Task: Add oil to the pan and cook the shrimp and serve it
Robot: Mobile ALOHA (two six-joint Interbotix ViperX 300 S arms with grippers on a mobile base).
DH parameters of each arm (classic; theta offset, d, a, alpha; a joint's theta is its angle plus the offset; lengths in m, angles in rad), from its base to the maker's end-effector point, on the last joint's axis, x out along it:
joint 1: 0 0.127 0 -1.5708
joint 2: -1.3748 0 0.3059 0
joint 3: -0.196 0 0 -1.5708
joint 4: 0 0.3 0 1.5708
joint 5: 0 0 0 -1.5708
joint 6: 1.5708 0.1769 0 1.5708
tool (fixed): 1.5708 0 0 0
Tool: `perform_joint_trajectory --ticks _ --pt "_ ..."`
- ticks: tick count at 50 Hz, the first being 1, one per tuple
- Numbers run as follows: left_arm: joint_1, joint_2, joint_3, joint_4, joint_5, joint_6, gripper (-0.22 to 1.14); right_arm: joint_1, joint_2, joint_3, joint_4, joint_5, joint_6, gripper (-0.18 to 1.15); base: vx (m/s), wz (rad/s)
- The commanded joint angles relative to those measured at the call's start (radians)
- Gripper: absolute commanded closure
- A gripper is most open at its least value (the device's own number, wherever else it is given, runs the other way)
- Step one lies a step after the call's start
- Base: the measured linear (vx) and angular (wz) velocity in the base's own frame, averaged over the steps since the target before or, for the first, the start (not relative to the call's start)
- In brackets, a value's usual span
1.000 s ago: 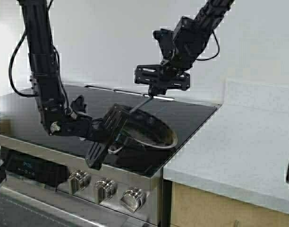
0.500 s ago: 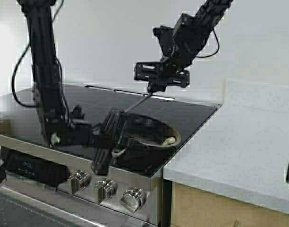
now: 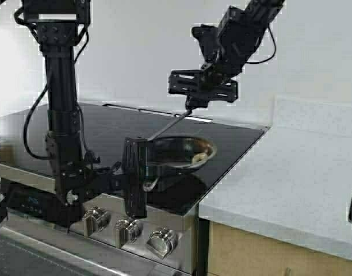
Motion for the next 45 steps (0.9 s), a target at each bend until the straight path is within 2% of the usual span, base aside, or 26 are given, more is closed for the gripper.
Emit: perform_joint_trajectory --ticks 1,11,45 --pt "-0.003 -0.017 -0.031 -0.012 -0.037 -0.003 0.9 0.002 -0.075 0.014 -0.003 -0.028 -0.002 0.88 0.0 0.0" --pt "-0.003 -0.008 0.0 -0.101 -0.035 -0.002 0.9 0.002 -0.089 0.04 0.0 -0.038 0.0 0.88 0.0 0.0" --pt "-0.002 0.002 -0.005 -0.115 0.034 0.006 0.89 0.002 -0.126 0.097 0.015 -0.077 0.005 0.88 0.0 0.0"
